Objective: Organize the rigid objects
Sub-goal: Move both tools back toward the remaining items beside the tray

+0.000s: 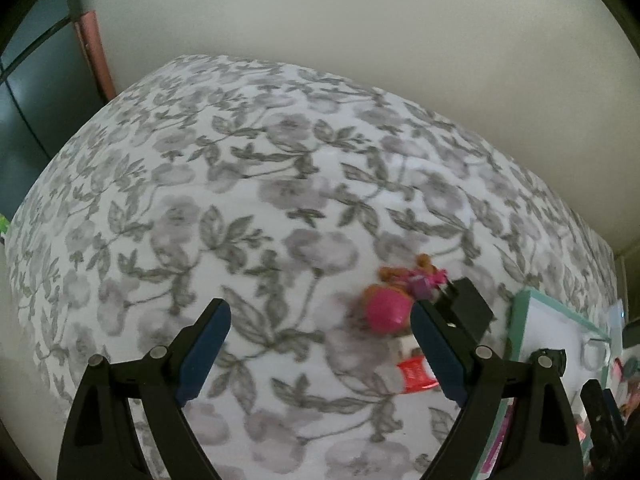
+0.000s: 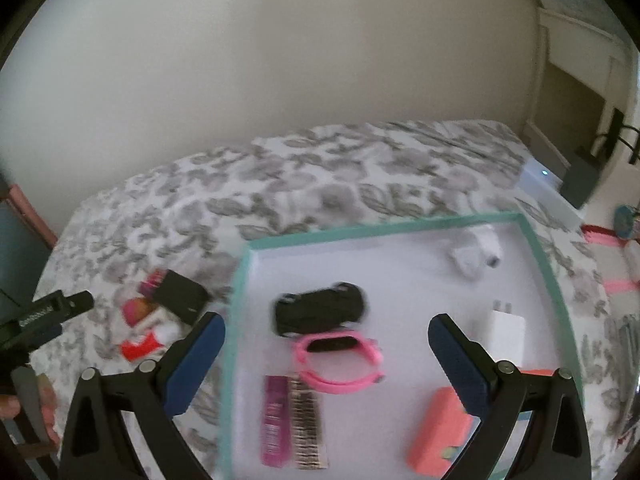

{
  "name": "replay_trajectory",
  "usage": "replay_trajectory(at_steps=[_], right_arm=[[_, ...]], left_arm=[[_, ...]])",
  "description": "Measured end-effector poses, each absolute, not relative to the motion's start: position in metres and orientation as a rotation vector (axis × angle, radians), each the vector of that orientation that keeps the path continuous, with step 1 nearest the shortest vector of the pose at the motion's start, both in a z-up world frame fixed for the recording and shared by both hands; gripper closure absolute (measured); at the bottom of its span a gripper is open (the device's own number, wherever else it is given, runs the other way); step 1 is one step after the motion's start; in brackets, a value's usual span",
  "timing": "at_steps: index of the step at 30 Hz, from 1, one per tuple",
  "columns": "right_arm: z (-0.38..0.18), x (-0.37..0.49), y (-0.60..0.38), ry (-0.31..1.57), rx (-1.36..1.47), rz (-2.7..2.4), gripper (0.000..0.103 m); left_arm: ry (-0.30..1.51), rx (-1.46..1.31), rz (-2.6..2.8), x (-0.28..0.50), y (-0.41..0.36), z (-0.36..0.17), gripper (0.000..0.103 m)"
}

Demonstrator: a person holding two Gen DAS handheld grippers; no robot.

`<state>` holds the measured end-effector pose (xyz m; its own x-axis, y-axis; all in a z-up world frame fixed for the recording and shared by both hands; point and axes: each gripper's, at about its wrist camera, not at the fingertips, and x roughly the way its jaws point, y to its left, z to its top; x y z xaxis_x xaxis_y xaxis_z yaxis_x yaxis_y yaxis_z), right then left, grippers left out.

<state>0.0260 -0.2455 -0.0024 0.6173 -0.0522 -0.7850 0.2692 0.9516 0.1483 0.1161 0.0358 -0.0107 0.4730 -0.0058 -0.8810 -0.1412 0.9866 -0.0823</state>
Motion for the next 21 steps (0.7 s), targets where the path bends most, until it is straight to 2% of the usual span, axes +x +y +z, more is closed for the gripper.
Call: replay_trajectory(at_steps=[12, 21], right_arm=[[-0.022, 0.057, -0.158, 0.943, 0.145, -0.005, 0.0], [-0.044, 0.072, -0.127, 0.994, 0.113, 0.055, 0.0]], left_arm=[[1.189, -0.187, 0.103, 0.124, 0.067, -0.043, 0.011], [1.268, -0.199, 0.085, 0.13, 0.068, -0.072, 0.011]])
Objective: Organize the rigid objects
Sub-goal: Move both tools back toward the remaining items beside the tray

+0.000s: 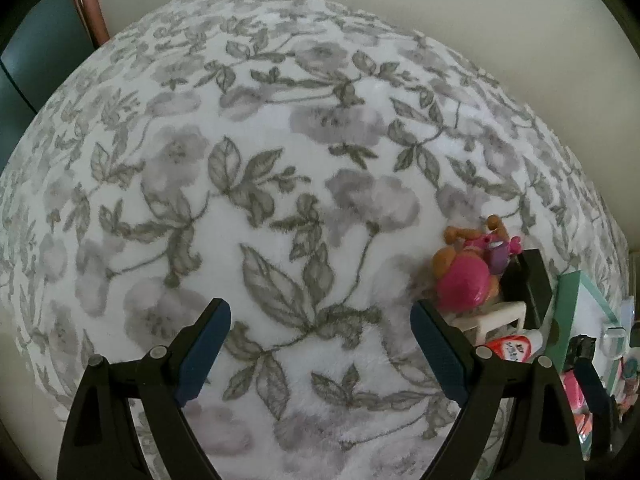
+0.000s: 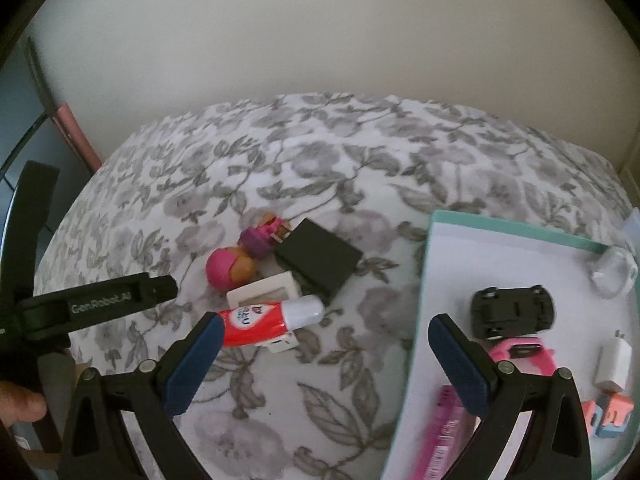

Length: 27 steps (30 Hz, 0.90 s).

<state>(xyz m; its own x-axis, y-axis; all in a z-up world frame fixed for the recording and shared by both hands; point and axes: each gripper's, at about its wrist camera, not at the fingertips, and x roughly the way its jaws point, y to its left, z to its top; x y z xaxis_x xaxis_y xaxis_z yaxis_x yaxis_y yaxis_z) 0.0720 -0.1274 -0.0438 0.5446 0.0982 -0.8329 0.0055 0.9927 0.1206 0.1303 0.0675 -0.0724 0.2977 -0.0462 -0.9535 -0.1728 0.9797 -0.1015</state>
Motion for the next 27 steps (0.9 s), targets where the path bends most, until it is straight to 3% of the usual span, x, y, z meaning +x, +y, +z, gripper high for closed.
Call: replay_trajectory(at_steps=[27], right_arm=[[-0.077, 0.09, -0.097, 1.043, 0.034, 0.129, 0.0]], left_arm=[[1.303, -0.25, 0.13, 0.138, 0.084, -0.093, 0.011]])
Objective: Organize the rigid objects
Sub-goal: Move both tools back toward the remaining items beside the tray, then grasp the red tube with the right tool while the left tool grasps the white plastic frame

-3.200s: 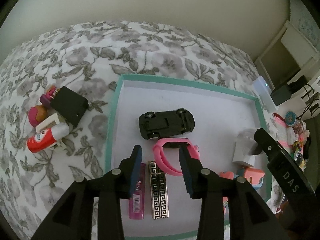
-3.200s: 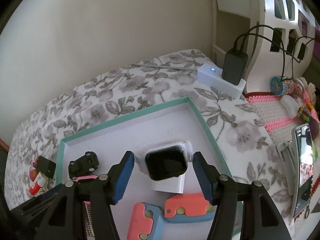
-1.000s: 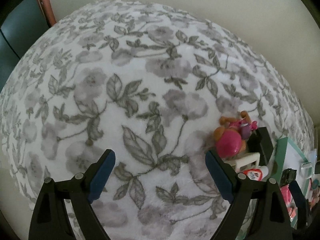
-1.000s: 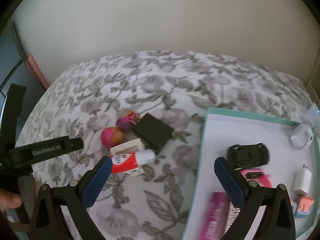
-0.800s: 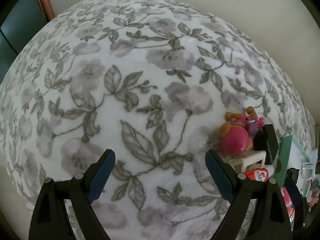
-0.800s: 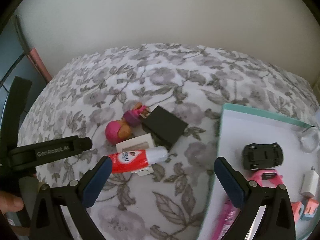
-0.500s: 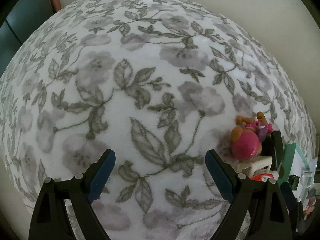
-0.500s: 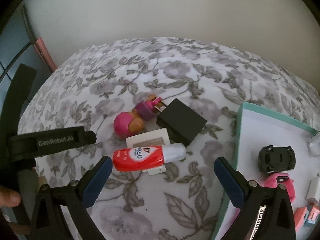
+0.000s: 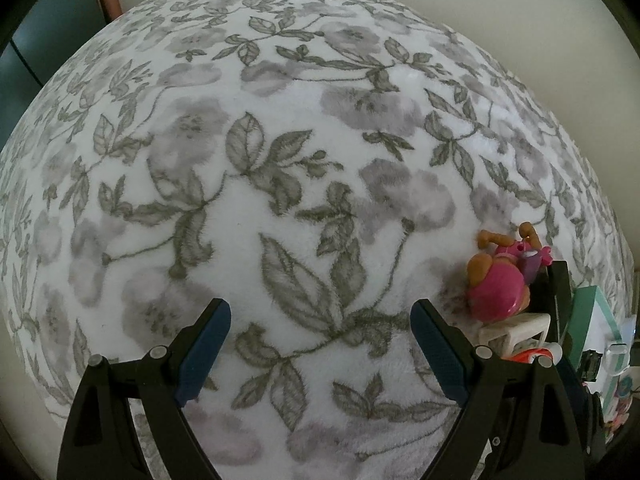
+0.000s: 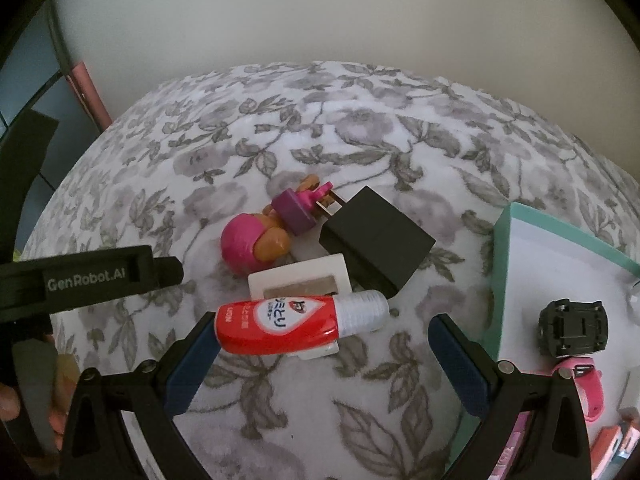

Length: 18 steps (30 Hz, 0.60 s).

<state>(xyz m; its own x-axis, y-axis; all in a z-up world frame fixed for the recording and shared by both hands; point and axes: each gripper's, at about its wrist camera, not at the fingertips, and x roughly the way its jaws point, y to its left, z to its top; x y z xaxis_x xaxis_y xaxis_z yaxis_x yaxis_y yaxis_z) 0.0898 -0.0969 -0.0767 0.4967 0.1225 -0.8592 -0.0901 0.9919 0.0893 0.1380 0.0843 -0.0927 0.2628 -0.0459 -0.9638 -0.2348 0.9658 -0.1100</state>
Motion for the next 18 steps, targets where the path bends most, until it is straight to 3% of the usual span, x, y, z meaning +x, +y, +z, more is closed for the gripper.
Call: replay_trajectory(at_steps=[3, 9, 18], right_arm=[[-0.0768, 0.0907, -0.0962, 1.042, 0.042, 0.14, 0.004], [-0.078, 0.0905, -0.091, 1.05, 0.038, 0.177, 0.024], [-0.0748, 0.0888, -0.0991, 1.043, 0.063, 0.184, 0.024]], left_arm=[[1.302, -0.251, 0.13, 0.1371, 0.0855, -0.0916, 0.011], [1.301, -0.251, 0.13, 0.1359, 0.0874, -0.0899, 0.011], [1.301, -0.251, 0.11, 0.1368, 0.0818, -0.091, 0.011]])
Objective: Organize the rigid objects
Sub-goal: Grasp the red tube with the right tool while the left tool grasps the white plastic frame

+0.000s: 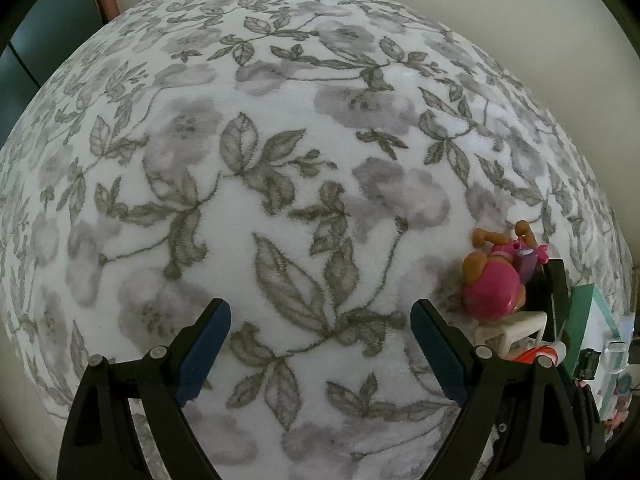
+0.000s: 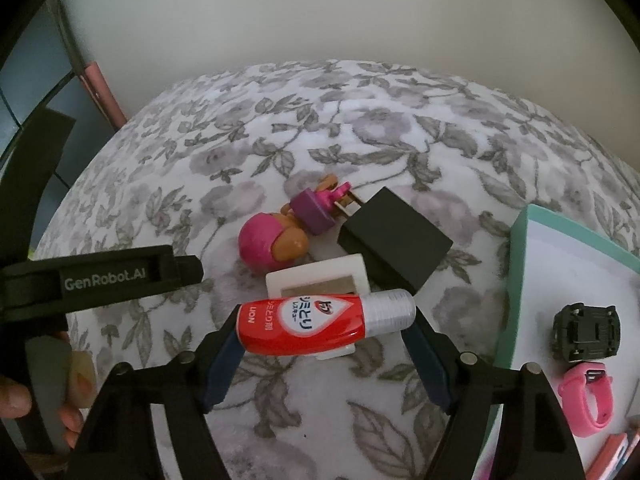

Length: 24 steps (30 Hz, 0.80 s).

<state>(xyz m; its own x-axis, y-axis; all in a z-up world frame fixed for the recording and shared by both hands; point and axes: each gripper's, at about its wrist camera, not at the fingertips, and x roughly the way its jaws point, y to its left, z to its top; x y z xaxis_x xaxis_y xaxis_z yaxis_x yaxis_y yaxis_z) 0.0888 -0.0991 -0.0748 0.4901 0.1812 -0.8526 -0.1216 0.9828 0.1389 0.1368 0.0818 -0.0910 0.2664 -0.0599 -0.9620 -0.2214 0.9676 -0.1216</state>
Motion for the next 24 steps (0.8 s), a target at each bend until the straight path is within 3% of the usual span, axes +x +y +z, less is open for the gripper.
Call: replay_trajectory(at_steps=[24], right_arm=[[-0.042, 0.084, -0.175, 0.957, 0.232, 0.055, 0.024]], left_arm=[[1.265, -0.281, -0.055, 0.148, 0.021, -0.08, 0.011]])
